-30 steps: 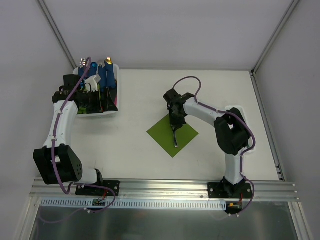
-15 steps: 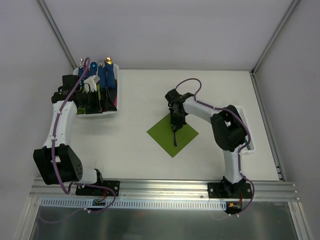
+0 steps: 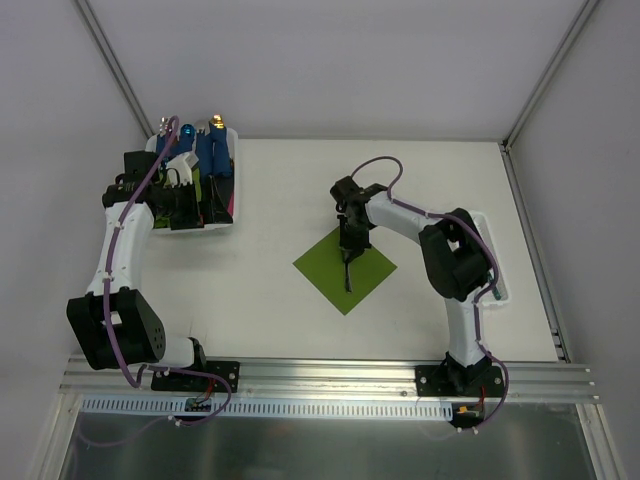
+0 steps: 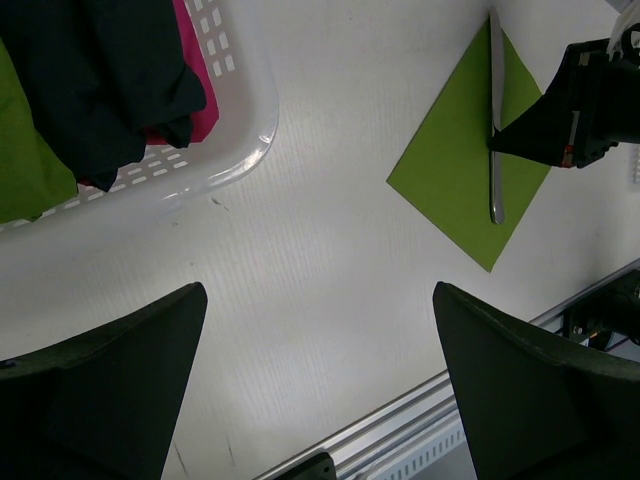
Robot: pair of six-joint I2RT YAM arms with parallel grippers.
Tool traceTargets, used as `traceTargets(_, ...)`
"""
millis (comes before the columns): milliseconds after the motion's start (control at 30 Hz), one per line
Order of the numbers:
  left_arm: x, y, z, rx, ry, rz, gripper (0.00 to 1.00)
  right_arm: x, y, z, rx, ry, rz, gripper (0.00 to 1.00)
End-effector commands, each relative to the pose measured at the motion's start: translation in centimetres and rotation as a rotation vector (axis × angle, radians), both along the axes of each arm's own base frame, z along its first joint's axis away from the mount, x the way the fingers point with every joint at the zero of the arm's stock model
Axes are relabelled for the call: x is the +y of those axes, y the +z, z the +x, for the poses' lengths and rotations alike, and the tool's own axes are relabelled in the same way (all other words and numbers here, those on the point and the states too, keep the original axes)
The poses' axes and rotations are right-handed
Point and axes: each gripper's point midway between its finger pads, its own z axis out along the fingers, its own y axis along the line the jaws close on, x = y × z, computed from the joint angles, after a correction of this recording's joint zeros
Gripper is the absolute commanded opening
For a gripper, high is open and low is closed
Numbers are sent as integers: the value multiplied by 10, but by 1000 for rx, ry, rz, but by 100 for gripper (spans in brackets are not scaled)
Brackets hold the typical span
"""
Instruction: Place the utensils on the paper napkin and roll it up
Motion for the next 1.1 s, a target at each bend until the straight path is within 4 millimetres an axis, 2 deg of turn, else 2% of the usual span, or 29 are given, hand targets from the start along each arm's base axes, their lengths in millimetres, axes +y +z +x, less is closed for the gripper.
traceTargets(0,1,1,-1,2,0,-19,99,11,13,11,-18,-24,47,0)
traceTargets(633,5,0,-1,-2,4,-19,99,10,6,12,3,-52,49,0)
traceTargets(1000,5,2,-3,-9,5,-20,99,9,12,14,-8,-60,55,0)
traceTargets(1067,4,3,-3,-11,3,-22,99,8,11,15,-1,-67,61,14)
